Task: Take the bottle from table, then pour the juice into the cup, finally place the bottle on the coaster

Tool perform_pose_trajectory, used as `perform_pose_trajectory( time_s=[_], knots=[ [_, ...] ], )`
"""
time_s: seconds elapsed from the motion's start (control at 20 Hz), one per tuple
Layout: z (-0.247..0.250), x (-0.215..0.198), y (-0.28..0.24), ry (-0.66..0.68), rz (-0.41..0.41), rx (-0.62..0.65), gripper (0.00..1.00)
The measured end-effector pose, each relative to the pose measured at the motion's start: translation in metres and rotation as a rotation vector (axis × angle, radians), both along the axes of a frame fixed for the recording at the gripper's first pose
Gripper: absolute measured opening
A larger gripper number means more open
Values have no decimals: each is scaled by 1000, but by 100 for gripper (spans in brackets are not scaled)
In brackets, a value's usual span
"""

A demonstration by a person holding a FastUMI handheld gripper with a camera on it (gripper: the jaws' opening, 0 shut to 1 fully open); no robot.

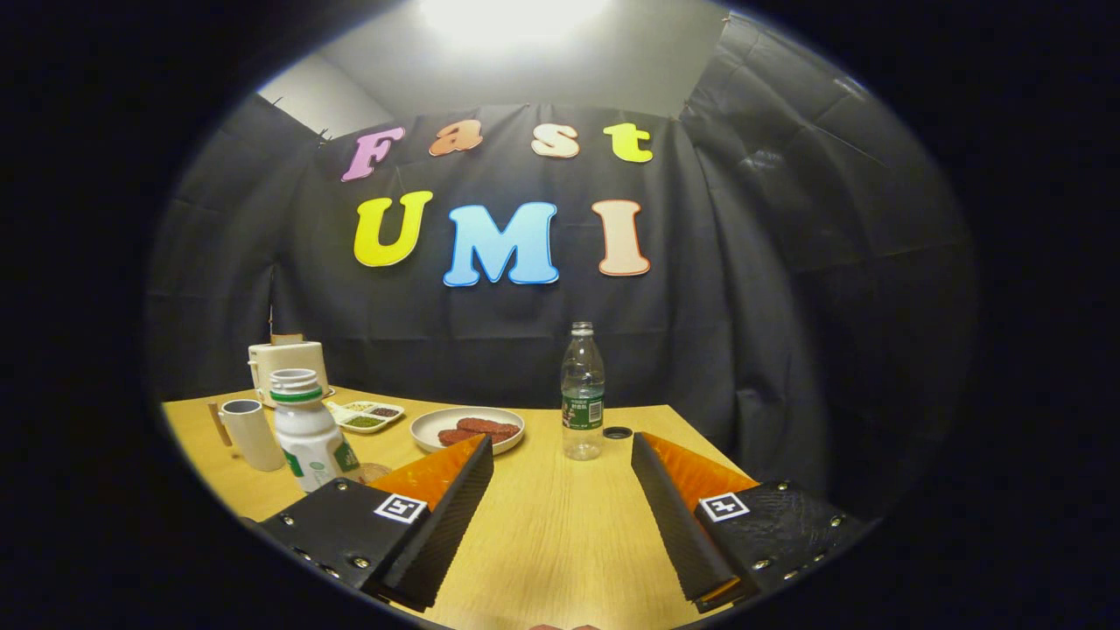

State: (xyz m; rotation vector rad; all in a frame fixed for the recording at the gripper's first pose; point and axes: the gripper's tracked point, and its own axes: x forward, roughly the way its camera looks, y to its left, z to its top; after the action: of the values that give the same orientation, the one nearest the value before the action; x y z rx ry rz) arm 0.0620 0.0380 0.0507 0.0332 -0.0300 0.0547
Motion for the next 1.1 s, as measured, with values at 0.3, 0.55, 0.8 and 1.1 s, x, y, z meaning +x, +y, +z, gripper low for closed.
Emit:
perform_pose_trajectory(
  time_s=[0.3,0.55,0.8,1.1],
  knots=[
    [-4,-56,56,32,57,20,97],
    [-13,-66,109,49,116,19,98],
    [-24,-54,140,59,125,-4,98],
    [-41,-17,148,91,61,7,98]
  ],
)
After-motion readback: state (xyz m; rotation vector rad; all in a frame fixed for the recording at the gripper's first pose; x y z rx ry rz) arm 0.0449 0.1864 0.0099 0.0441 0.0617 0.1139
